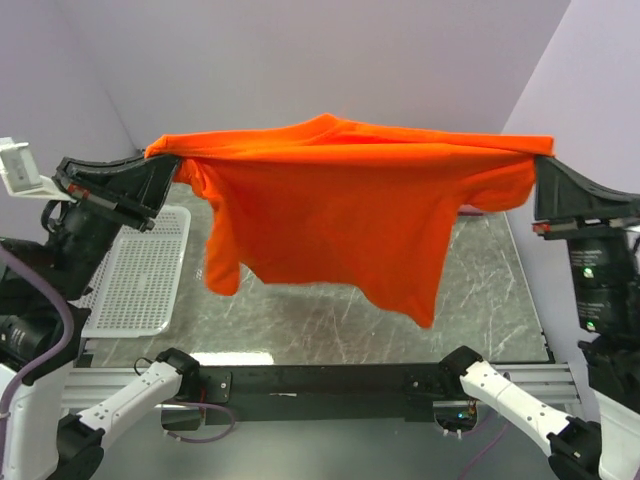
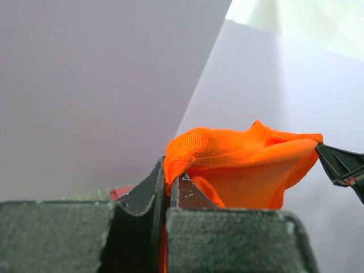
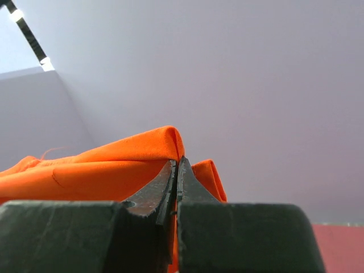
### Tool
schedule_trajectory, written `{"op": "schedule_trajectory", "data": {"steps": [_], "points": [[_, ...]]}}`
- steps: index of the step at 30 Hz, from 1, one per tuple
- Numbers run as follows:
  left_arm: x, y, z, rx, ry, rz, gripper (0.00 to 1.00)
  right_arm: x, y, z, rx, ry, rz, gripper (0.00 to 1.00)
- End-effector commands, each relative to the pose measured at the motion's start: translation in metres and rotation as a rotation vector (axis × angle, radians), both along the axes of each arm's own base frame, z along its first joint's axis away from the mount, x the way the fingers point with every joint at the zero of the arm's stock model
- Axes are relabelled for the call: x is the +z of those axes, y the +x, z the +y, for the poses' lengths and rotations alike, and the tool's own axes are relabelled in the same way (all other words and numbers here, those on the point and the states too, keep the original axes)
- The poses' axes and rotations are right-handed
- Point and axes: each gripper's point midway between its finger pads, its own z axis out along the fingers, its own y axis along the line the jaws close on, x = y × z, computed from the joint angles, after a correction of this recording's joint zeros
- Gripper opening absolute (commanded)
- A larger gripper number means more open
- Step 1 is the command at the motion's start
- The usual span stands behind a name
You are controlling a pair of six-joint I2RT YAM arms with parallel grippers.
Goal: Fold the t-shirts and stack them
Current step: Flatten the tshirt out
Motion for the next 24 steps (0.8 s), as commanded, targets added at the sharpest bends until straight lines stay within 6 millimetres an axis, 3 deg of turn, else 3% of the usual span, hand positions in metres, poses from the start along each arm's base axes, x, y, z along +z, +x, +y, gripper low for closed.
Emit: {"op": "schedule_trajectory", "data": {"steps": [1,3,6,7,9,10,11,12,13,14,15,16,17,18,19,20,21,22,23,24], "points": [[0.026,-0.017,0.008,0.013,-0.010,-0.108,0.01,0.014,-0.005,-0.016,-0.079,-0.013,-0.036,0.00],[0.024,-0.008,0.010,0.037,-0.021,-0.088,0.01,0.014,0.001,-0.024,-0.132,0.004,-0.017,0.00],[0.008,0.026,0.007,0.099,-0.015,-0.003,0.01,0.006,0.029,-0.025,-0.217,-0.002,0.061,0.00],[-0.007,0.051,0.008,0.160,-0.013,0.070,0.01,-0.003,0.051,-0.017,-0.251,-0.030,0.113,0.00],[-0.033,0.087,0.013,0.263,-0.011,0.176,0.01,-0.015,0.076,-0.014,-0.316,-0.052,0.172,0.00],[-0.056,0.116,0.010,0.320,0.012,0.254,0.01,-0.030,0.104,-0.008,-0.367,-0.079,0.233,0.00],[-0.076,0.137,0.023,0.434,0.006,0.323,0.01,-0.039,0.119,-0.002,-0.371,-0.100,0.264,0.00],[-0.100,0.157,0.025,0.484,0.037,0.385,0.03,-0.049,0.138,-0.012,-0.408,-0.115,0.298,0.00],[-0.134,0.188,0.022,0.529,0.078,0.474,0.04,-0.071,0.173,0.015,-0.284,-0.145,0.354,0.00],[-0.164,0.203,0.019,0.516,0.118,0.560,0.04,-0.094,0.195,0.018,-0.249,-0.161,0.403,0.00],[-0.187,0.223,0.034,0.518,0.112,0.627,0.06,-0.112,0.215,0.021,-0.227,-0.164,0.441,0.00],[-0.224,0.248,0.032,0.479,0.145,0.709,0.10,-0.146,0.246,0.024,-0.219,-0.197,0.511,0.00],[-0.262,0.261,0.035,0.449,0.161,0.786,0.34,-0.172,0.266,0.035,-0.180,-0.222,0.537,0.00],[-0.276,0.277,0.044,0.429,0.130,0.802,0.53,-0.211,0.294,0.045,-0.158,-0.253,0.606,0.00],[-0.318,0.294,0.049,0.438,0.143,0.896,0.71,-0.233,0.308,0.054,-0.123,-0.279,0.630,0.00],[-0.333,0.303,0.055,0.448,0.143,0.935,0.93,-0.249,0.323,0.065,-0.080,-0.287,0.644,0.02],[-0.354,0.308,0.065,0.469,0.144,1.006,0.99,-0.267,0.335,0.073,-0.053,-0.296,0.683,0.14],[-0.385,0.318,0.068,0.476,0.163,1.084,1.00,-0.317,0.358,0.081,-0.030,-0.323,0.789,0.26],[-0.384,0.324,0.070,0.483,0.168,1.096,0.99,-0.319,0.367,0.084,-0.024,-0.329,0.826,0.38],[-0.393,0.325,0.074,0.500,0.184,1.129,0.99,-0.359,0.382,0.087,-0.026,-0.349,0.915,0.51]]}}
